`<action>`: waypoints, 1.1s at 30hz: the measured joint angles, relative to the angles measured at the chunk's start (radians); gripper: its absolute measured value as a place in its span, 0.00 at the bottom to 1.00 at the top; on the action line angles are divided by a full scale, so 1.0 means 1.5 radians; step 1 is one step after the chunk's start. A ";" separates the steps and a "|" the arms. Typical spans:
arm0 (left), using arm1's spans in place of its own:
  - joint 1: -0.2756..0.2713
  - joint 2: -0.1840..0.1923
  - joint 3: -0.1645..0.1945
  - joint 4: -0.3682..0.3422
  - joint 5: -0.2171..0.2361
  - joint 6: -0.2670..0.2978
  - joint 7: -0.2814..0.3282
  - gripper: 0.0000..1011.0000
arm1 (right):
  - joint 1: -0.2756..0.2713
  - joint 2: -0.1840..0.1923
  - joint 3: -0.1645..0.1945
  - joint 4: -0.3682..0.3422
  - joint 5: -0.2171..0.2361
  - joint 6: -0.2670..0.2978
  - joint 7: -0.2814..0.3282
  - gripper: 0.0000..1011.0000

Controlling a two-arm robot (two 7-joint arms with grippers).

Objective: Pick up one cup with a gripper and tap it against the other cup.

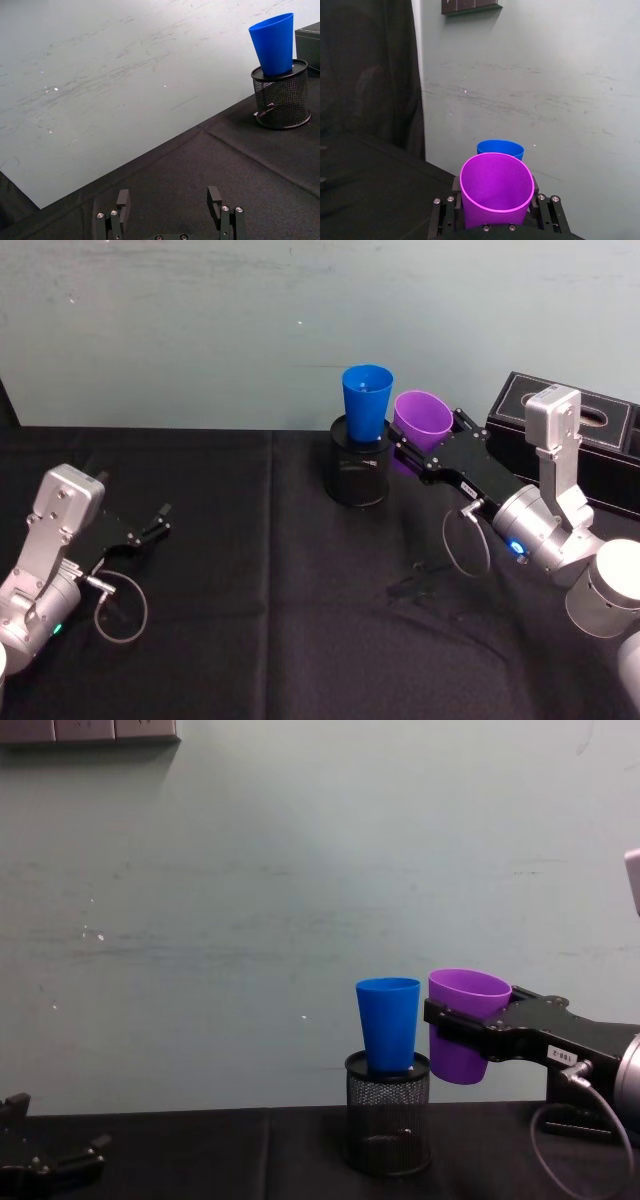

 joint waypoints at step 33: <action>0.000 0.000 0.000 0.000 0.000 0.000 0.000 1.00 | 0.001 0.000 0.000 0.001 0.000 0.000 0.000 0.73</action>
